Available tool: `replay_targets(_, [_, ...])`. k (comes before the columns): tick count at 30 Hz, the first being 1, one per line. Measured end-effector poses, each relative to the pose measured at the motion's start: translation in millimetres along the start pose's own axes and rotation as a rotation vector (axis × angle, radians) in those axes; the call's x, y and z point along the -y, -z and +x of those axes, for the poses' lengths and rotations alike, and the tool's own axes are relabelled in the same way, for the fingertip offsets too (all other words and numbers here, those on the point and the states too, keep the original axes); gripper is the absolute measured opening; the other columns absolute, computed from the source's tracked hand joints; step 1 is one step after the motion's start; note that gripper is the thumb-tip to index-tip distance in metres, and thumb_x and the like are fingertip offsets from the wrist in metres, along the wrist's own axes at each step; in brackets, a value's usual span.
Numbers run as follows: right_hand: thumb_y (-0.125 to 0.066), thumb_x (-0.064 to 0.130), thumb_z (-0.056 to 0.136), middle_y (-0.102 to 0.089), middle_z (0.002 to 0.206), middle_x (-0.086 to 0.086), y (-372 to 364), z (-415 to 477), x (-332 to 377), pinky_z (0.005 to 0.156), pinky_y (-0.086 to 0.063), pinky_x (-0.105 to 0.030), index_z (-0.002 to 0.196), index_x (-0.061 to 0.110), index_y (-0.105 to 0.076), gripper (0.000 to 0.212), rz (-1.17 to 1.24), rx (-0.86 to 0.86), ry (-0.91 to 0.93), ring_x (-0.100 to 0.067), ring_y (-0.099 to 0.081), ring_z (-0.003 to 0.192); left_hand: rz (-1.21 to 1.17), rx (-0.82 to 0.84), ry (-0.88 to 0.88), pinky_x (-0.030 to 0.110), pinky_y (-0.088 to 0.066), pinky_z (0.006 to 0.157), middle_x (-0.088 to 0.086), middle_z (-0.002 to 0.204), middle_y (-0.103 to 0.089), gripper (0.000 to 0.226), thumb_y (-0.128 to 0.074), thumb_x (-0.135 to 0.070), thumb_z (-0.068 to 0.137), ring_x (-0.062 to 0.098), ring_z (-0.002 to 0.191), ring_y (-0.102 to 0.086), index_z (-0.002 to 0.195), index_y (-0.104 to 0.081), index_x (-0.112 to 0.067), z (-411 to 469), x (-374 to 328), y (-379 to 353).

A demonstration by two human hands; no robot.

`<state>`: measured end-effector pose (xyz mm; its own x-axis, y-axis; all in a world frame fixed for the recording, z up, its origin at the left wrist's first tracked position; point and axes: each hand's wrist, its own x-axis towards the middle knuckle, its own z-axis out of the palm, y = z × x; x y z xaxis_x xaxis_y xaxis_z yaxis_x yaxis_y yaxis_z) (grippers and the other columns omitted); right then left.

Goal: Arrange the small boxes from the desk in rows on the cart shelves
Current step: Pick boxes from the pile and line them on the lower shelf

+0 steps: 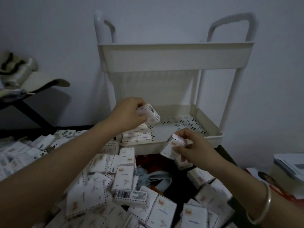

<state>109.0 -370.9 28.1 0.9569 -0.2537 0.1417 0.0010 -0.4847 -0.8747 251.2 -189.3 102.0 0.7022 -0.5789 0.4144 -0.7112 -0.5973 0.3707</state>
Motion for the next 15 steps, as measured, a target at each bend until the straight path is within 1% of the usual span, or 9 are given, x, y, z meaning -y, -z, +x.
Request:
replay_targets(1, [-0.068,0.008,0.087,-0.067,0.097,0.004,0.6,2.8,1.0,0.052,-0.048,-0.022,0.1,0.024,-0.059,0.022,0.026,-0.026,0.009,-0.012,-0.067,0.062,0.062,0.011,-0.022,0.034,-0.052,0.08,-0.001,0.097,-0.069,0.024,-0.068,-0.016,0.078,0.017,0.089,-0.063,0.103,-0.069,-0.016,9.5,2.6,0.6])
replay_targets(3, [-0.065,0.007,0.088,-0.067,0.095,0.001,1.3,8.2,3.4,0.053,-0.047,-0.019,0.101,0.024,-0.06,0.022,0.103,-0.049,0.013,-0.011,-0.068,0.067,0.193,0.049,-0.053,0.037,-0.051,0.079,0.003,0.099,-0.067,0.028,-0.066,-0.019,0.079,0.022,0.091,-0.062,0.106,-0.067,-0.014,29.3,9.1,-4.2])
replay_targets(5, [-0.065,0.01,0.088,-0.065,0.098,0.0,1.3,14.0,5.0,0.059,-0.05,-0.023,0.099,0.027,-0.06,0.021,0.154,-0.062,0.017,-0.01,-0.065,0.072,0.294,0.055,-0.068,0.036,-0.05,0.08,0.007,0.106,-0.064,0.034,-0.062,-0.017,0.082,0.026,0.096,-0.061,0.116,-0.062,-0.013,48.2,15.4,-12.9])
replay_targets(7, [-0.068,0.023,0.087,-0.063,0.102,0.0,1.6,20.3,6.3,0.071,-0.052,-0.031,0.096,0.03,-0.061,0.014,0.109,-0.062,0.017,-0.014,-0.062,0.079,0.333,0.054,-0.073,0.034,-0.05,0.08,0.008,0.115,-0.062,0.044,-0.061,-0.016,0.086,0.027,0.102,-0.059,0.128,-0.05,-0.015,64.1,21.3,-23.2])
replay_targets(9, [-0.068,0.035,0.087,-0.066,0.097,0.001,0.6,26.1,7.3,0.081,-0.053,-0.038,0.091,0.026,-0.063,0.01,0.097,-0.04,0.037,-0.016,-0.063,0.082,0.334,0.058,-0.077,0.033,-0.047,0.074,0.008,0.114,-0.062,0.045,-0.063,-0.019,0.086,0.027,0.099,-0.058,0.127,-0.044,-0.017,74.7,27.6,-34.2])
replay_targets(11, [-0.066,0.04,0.087,-0.068,0.09,0.005,-0.9,30.6,7.2,0.084,-0.054,-0.041,0.084,0.02,-0.064,0.02,0.111,-0.032,0.065,-0.016,-0.065,0.081,0.328,0.059,-0.067,0.031,-0.044,0.069,0.009,0.11,-0.062,0.039,-0.062,-0.018,0.086,0.027,0.095,-0.058,0.121,-0.045,-0.016,81.0,34.8,-45.5])
replay_targets(12, [-0.065,0.041,0.086,-0.068,0.089,0.006,-1.3,34.0,5.6,0.084,-0.054,-0.041,0.083,0.02,-0.064,0.021,0.085,-0.041,0.082,-0.017,-0.065,0.082,0.339,0.058,-0.057,0.031,-0.043,0.069,0.01,0.109,-0.062,0.037,-0.061,-0.016,0.087,0.028,0.093,-0.058,0.12,-0.046,-0.015,82.8,38.6,-51.3])
replay_targets(13, [-0.065,0.04,0.086,-0.067,0.09,0.008,-1.2,37.5,3.5,0.082,-0.054,-0.04,0.084,0.022,-0.064,0.018,0.054,-0.054,0.102,-0.018,-0.064,0.083,0.359,0.054,-0.048,0.031,-0.043,0.069,0.01,0.107,-0.062,0.034,-0.06,-0.015,0.087,0.028,0.092,-0.058,0.119,-0.047,-0.014,83.4,42.1,-56.2])
replay_targets(15, [-0.066,0.032,0.088,-0.064,0.094,0.014,0.6,46.4,-4.2,0.079,-0.054,-0.038,0.089,0.031,-0.063,0.003,-0.006,-0.074,0.136,-0.021,-0.062,0.086,0.4,0.05,-0.029,0.031,-0.044,0.068,0.012,0.102,-0.062,0.03,-0.058,-0.011,0.088,0.027,0.086,-0.057,0.117,-0.048,-0.011,82.8,49.5,-64.7])
